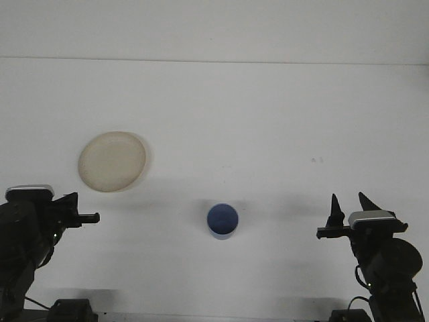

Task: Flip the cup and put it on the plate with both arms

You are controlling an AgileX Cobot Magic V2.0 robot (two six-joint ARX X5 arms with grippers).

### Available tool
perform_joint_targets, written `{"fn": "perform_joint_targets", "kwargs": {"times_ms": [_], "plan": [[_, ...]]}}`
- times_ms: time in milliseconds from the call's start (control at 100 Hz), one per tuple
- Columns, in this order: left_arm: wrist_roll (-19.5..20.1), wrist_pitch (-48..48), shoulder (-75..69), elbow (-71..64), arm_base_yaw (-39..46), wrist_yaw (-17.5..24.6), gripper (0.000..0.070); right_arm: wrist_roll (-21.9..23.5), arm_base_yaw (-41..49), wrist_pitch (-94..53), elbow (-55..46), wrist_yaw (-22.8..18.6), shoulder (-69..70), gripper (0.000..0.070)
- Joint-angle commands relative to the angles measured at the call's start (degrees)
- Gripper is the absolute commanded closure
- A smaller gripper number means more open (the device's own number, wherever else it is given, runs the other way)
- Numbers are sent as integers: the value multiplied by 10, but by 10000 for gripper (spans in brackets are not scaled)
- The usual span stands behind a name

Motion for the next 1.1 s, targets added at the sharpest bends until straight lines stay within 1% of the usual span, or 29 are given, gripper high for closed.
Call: {"fn": "perform_joint_targets", "kwargs": {"times_ms": [0, 340, 530, 560, 590, 630, 690, 710, 740, 770, 930, 1090], "plan": [[17, -2, 10, 9, 0, -2, 689, 8, 0, 7, 5, -1, 2, 285], [17, -3, 12, 9, 0, -2, 688, 8, 0, 7, 5, -1, 2, 285], [17, -5, 7, 9, 0, -2, 675, 8, 0, 7, 5, -1, 2, 285], [17, -5, 7, 9, 0, -2, 654, 8, 0, 7, 5, -1, 2, 285], [17, -5, 7, 9, 0, -2, 600, 8, 0, 7, 5, -1, 2, 285], [17, -5, 7, 9, 0, -2, 500, 8, 0, 7, 5, -1, 2, 285], [17, -5, 7, 9, 0, -2, 323, 8, 0, 7, 5, -1, 2, 285], [17, -5, 7, 9, 0, -2, 276, 8, 0, 7, 5, -1, 2, 285], [17, -5, 7, 9, 0, -2, 229, 8, 0, 7, 5, -1, 2, 285], [17, -5, 7, 9, 0, -2, 218, 8, 0, 7, 5, -1, 2, 285], [17, -10, 12, 14, 0, -2, 220, 8, 0, 7, 5, -1, 2, 285], [17, -56, 56, 62, -19, 28, 220, 8, 0, 7, 5, -1, 2, 285]]}}
